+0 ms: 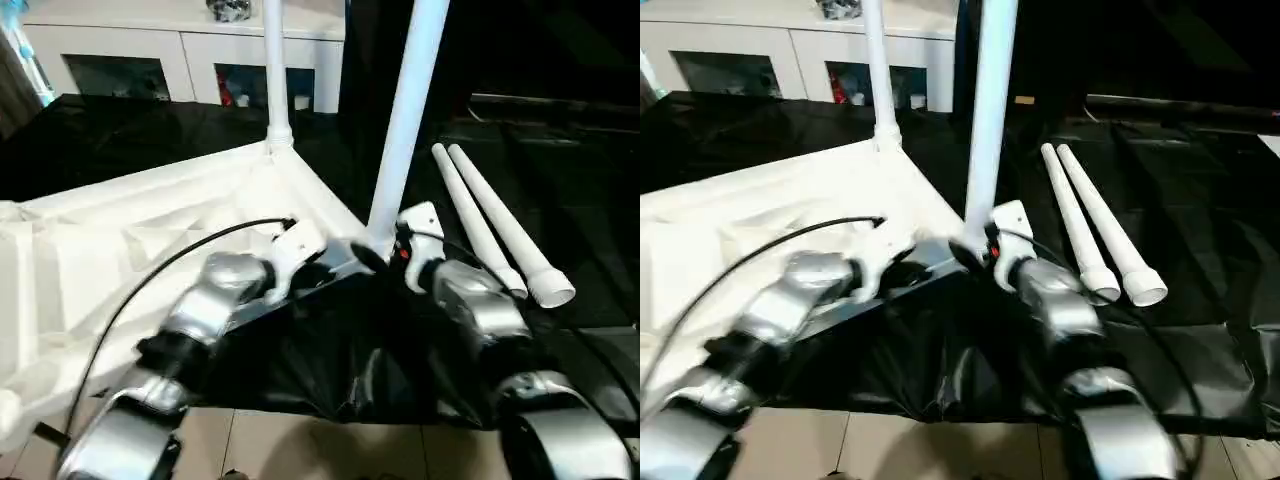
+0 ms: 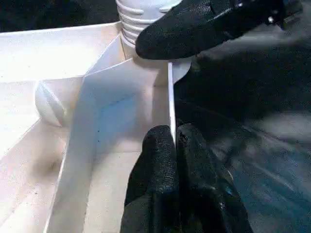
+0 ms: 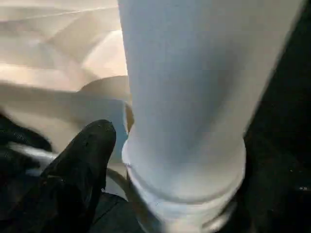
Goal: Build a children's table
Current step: Rotate leg to tighten
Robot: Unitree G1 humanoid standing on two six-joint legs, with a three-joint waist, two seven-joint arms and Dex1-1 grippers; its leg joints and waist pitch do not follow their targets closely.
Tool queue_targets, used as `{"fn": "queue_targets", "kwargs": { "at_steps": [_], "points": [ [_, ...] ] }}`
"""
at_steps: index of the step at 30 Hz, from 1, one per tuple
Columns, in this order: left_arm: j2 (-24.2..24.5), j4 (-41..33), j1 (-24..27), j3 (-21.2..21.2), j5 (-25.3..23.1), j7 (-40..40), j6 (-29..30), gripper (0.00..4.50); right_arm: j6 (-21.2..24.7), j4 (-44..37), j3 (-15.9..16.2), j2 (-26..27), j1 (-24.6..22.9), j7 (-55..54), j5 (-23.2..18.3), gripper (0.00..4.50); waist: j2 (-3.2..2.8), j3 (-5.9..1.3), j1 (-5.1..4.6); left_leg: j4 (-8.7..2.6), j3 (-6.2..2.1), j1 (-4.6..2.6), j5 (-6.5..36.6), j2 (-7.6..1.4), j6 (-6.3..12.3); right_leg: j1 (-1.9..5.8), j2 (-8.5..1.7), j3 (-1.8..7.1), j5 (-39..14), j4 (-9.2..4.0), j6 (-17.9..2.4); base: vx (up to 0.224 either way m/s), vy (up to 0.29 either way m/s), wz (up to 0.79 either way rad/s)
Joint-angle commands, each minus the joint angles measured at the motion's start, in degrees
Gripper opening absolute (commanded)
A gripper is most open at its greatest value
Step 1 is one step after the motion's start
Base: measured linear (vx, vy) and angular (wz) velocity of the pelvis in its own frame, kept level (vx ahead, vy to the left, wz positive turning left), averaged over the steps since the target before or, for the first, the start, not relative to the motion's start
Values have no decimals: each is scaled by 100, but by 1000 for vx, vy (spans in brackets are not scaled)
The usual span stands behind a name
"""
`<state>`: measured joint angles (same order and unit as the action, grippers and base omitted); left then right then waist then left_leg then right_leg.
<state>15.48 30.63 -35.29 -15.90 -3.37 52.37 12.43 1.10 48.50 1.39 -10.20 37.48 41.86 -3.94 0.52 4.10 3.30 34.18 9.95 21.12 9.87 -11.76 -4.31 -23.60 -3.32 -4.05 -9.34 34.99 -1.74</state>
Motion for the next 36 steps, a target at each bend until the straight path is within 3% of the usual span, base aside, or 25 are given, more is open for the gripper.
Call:
{"fn": "queue_targets", "kwargs": {
  "at_steps": [1, 8, 21, 25, 27, 32, 36],
  "points": [
    [-3, -339, -14, -172, 159, 357, -226, 0, -23, -303, 272, -70, -71, 708, -69, 385, -58, -473, 12, -360, -21, -53, 1223, -135, 283, 369, -424, 269, -1098, -411, -1346, 0, 0, 0],
    [367, -522, 98, -190, 273, 954, -302, 0, 161, -819, 509, -664, -295, 2087, -243, 385, -49, -458, 70, -367, -20, -63, 1351, -156, 264, 361, -425, 266, -1397, -427, -1277, 0, 0, 0],
    [716, -751, 240, -216, 382, 1533, -236, 0, 385, -1372, 783, -993, -626, 2903, -289, 283, -40, -460, 146, -371, -22, -68, 1250, -158, 249, 339, -417, 263, -1467, -433, -1202, 0, 0, 0],
    [604, -723, 217, -163, 362, 1282, -175, 0, 303, -1220, 761, -795, -648, 2462, -182, 272, -37, -453, 139, -380, -25, -77, 1329, -155, 187, 324, -432, 264, -1639, -452, -1179, 0, 0, 0],
    [449, -605, 132, -93, 316, 957, -116, 0, 160, -1000, 627, -552, -586, 1869, -112, 272, -38, -446, 121, -386, -33, -75, 1369, -144, 120, 320, -437, 264, -1742, -460, -1142, 0, 0, 0],
    [-9, -201, -172, 83, 133, 46, 22, 0, 326, -363, 353, 39, -275, 240, 72, 272, -34, -439, 5, -385, -42, -89, 1442, -111, 16, 298, -420, 256, -2042, -498, -1037, 0, 0, 0],
    [-407, 161, -452, 165, -16, -750, 134, 0, 327, 132, 138, 482, 21, -939, 100, 272, -56, -447, -2, -377, -44, -102, 1473, -107, 4, 300, -436, 258, -2080, -513, -995, 0, 0, 0]
  ]
}}
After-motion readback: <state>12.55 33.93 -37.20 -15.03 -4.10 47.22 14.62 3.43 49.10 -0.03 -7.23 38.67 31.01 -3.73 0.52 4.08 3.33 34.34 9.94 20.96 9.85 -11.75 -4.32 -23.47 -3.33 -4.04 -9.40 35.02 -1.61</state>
